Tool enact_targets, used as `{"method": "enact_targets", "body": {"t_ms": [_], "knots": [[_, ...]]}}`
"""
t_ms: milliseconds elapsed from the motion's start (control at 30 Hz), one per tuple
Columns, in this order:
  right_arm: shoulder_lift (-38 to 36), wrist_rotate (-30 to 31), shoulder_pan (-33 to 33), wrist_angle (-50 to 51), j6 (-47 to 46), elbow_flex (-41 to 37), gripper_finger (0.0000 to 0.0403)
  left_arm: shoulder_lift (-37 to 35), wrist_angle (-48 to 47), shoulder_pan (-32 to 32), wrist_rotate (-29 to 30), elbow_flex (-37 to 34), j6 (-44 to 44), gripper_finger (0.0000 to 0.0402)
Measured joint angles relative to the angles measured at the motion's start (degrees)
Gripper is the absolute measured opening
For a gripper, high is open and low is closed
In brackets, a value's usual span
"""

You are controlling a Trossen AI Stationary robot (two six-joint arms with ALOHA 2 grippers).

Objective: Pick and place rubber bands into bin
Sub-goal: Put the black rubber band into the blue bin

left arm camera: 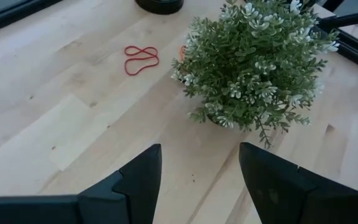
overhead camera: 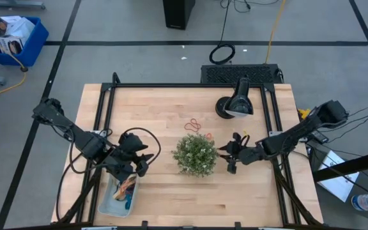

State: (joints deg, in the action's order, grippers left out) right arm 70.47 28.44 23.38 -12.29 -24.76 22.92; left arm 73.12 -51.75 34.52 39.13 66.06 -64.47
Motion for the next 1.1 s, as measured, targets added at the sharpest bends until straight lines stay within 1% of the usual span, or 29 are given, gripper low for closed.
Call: {"method": "enact_targets", "body": {"t_ms": [100,233,333,400,500,567,700,933,1100], "knots": [[2.7,-0.2,-0.1,-4.4,0.1,0.0,0.0122,0.0,0.0,0.0,0.0,0.0,0.1,0.0223],[5.1,-0.2,-0.1,-6.6,-0.9,0.0,0.0117,0.0,0.0,0.0,0.0,0.0,0.1,0.0223],[6.0,-0.2,-0.1,-8.1,-3.9,0.0,0.0117,0.0,0.0,0.0,0.0,0.0,0.2,0.0223],[6.1,-0.7,-0.1,-7.8,-3.7,0.0,0.0118,0.0,0.0,0.0,-0.1,0.0,0.3,0.0223],[6.1,-3.1,-0.2,-8.1,-2.8,0.0,0.0122,0.0,0.0,0.0,-0.1,0.0,1.0,0.0223],[6.1,-3.2,-0.1,-8.4,-3.1,0.0,0.0126,0.0,0.0,0.0,-0.1,0.0,1.6,0.0223],[6.1,-3.2,-0.2,-8.4,-2.8,0.0,0.014,0.0,0.0,0.0,-0.1,0.0,1.8,0.0223],[6.1,-3.2,-0.2,-9.8,-2.0,0.0,0.0186,0.0,0.0,0.0,-0.1,0.0,1.8,0.0223],[6.1,-3.2,0.5,-11.3,0.3,0.0,0.02,0.0,0.0,0.0,-0.1,0.0,1.7,0.0223]]}}
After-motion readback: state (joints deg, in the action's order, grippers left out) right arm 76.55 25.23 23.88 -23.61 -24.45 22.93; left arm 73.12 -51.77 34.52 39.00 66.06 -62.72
